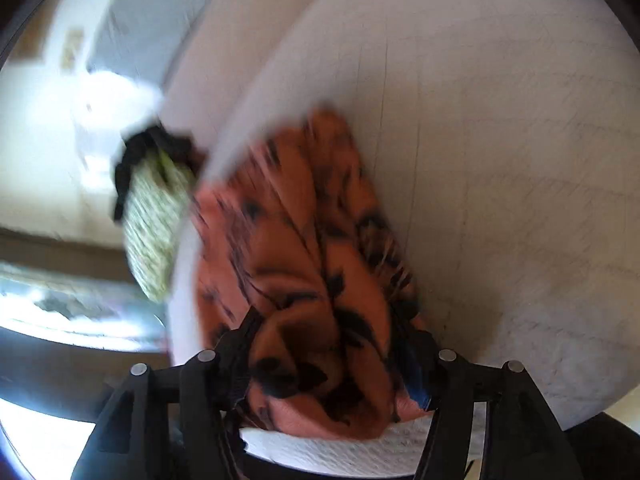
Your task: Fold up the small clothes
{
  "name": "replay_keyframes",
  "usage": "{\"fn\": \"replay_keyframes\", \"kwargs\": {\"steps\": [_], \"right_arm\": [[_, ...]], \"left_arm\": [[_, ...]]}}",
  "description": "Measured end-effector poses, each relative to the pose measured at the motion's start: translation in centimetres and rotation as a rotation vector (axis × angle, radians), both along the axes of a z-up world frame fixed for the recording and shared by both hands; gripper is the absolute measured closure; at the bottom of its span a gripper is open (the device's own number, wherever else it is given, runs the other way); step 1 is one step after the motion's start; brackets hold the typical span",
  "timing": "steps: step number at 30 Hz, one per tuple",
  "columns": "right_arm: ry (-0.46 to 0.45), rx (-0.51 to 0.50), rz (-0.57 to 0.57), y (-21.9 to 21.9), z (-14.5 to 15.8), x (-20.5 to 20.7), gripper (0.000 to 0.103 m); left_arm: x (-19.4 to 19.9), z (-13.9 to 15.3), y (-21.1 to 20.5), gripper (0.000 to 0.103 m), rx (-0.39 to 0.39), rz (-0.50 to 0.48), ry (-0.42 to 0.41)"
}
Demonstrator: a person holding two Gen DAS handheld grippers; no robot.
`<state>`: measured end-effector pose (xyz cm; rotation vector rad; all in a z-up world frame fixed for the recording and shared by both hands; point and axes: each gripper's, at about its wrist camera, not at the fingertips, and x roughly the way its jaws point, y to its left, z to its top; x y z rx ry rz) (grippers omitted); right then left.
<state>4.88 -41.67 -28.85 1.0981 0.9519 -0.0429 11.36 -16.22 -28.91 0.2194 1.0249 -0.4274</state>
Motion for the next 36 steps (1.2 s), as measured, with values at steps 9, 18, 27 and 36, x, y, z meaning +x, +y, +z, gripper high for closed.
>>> {"fn": "replay_keyframes", "kwargs": {"steps": [9,18,27,36], "right_arm": [[-0.324,-0.166,0.056,1.7,7.2,3.0,0.052],[-0.027,-0.05,0.135,1.8,0.6,12.4,0.052],[-0.043,-0.034,0.18,-0.4,1.5,7.4,0.068],[-0.02,-0.152,0.268,1.8,-0.3,-1.6,0.069]], "left_arm": [[-1.0,2.9,1.6,0.017,0.054,0.001,-0.156],[-0.1,0.9,1.6,0.014,0.064,-0.029,-0.124],[0.2,1.5,2.1,0.01,0.048,-0.004,-0.115],[0.2,-0.1,3.0,0.009,0.033,0.025,-0.074]]}}
